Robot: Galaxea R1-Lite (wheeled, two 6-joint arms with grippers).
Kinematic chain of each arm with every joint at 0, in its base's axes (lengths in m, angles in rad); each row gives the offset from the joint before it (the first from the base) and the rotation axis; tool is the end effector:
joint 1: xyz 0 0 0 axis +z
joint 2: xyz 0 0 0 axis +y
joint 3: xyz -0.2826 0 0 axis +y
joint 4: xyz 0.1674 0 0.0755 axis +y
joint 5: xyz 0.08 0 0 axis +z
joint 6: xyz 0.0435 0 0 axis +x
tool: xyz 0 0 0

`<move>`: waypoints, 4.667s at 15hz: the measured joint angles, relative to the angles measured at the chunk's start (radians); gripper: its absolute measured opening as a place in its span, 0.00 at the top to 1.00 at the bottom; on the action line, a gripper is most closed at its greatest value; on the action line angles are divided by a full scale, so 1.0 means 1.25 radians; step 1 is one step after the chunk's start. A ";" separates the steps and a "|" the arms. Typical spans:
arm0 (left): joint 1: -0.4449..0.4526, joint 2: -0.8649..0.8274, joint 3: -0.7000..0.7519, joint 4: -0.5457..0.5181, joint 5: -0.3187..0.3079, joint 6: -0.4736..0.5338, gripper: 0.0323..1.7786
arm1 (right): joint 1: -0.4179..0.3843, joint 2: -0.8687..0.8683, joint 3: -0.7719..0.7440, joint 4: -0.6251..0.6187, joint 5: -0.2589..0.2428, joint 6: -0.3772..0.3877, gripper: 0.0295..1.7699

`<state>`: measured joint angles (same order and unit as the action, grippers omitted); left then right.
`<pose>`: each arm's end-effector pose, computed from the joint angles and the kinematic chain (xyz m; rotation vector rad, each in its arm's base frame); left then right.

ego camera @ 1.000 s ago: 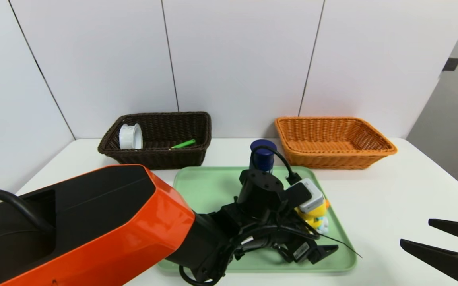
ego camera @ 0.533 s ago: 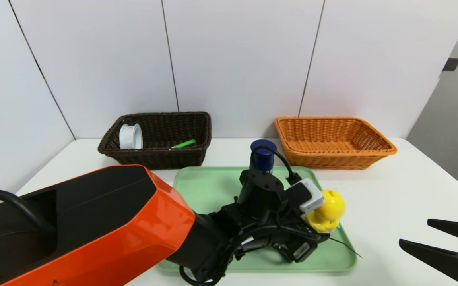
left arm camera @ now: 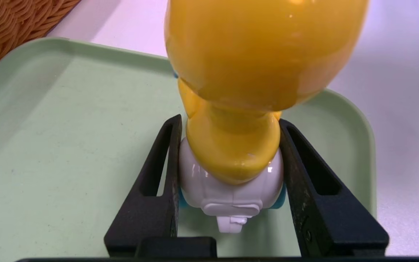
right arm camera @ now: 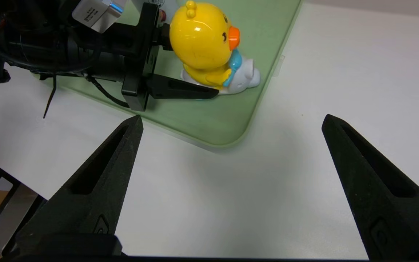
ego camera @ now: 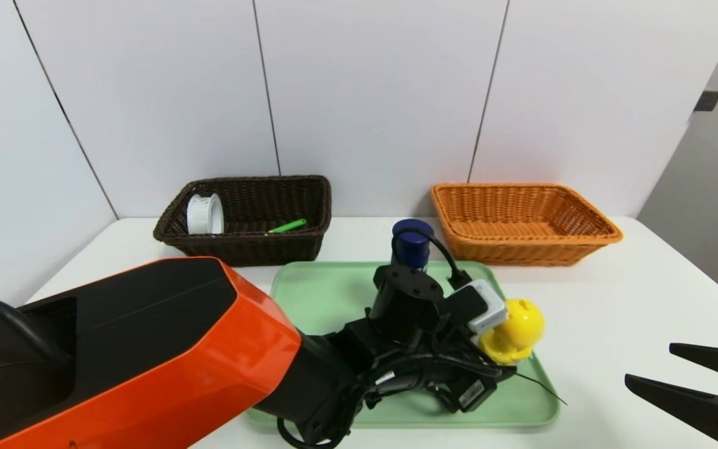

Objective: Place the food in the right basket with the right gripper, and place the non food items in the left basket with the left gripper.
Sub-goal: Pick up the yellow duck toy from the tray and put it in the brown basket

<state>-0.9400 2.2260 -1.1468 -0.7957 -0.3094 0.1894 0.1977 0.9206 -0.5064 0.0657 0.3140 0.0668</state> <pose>0.2455 -0.3586 0.0782 0.2569 0.1697 -1.2658 0.1152 0.0368 0.1706 0.0923 0.5009 0.4855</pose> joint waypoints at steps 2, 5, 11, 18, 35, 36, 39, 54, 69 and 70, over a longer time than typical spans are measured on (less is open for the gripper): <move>0.000 -0.011 0.004 0.000 -0.001 0.000 0.54 | 0.000 0.000 0.001 -0.001 0.000 0.000 0.04; -0.001 -0.023 0.017 -0.001 -0.001 0.000 0.57 | 0.000 0.000 0.001 0.000 0.000 0.000 0.04; -0.004 -0.036 0.022 0.000 -0.002 0.000 0.62 | 0.000 -0.002 0.000 0.000 -0.001 0.000 0.04; -0.008 -0.062 0.042 0.002 -0.001 0.000 0.62 | 0.000 -0.004 0.000 0.000 -0.001 0.000 0.04; -0.026 -0.348 0.252 0.084 -0.002 -0.097 0.62 | -0.005 -0.011 0.002 0.000 -0.004 0.027 0.04; -0.021 -0.378 0.260 0.102 0.000 -0.100 0.62 | -0.006 -0.013 0.002 0.000 -0.004 0.027 0.04; 0.022 -0.476 0.278 0.150 0.001 -0.104 0.62 | -0.006 -0.019 0.002 0.000 -0.006 0.027 0.04; 0.518 -0.434 0.033 0.298 0.000 -0.093 0.62 | -0.007 -0.031 0.009 0.000 -0.002 0.026 0.04; 0.540 -0.127 -0.174 0.295 0.003 -0.105 0.62 | -0.012 -0.026 0.016 -0.002 -0.002 0.029 0.04; 0.540 -0.121 -0.179 0.297 0.003 -0.105 0.62 | -0.012 -0.025 0.015 -0.001 -0.001 0.028 0.04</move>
<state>-0.2651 2.0743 -1.3706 -0.4247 -0.3057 0.0585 0.1821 0.8898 -0.4872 0.0643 0.3126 0.1023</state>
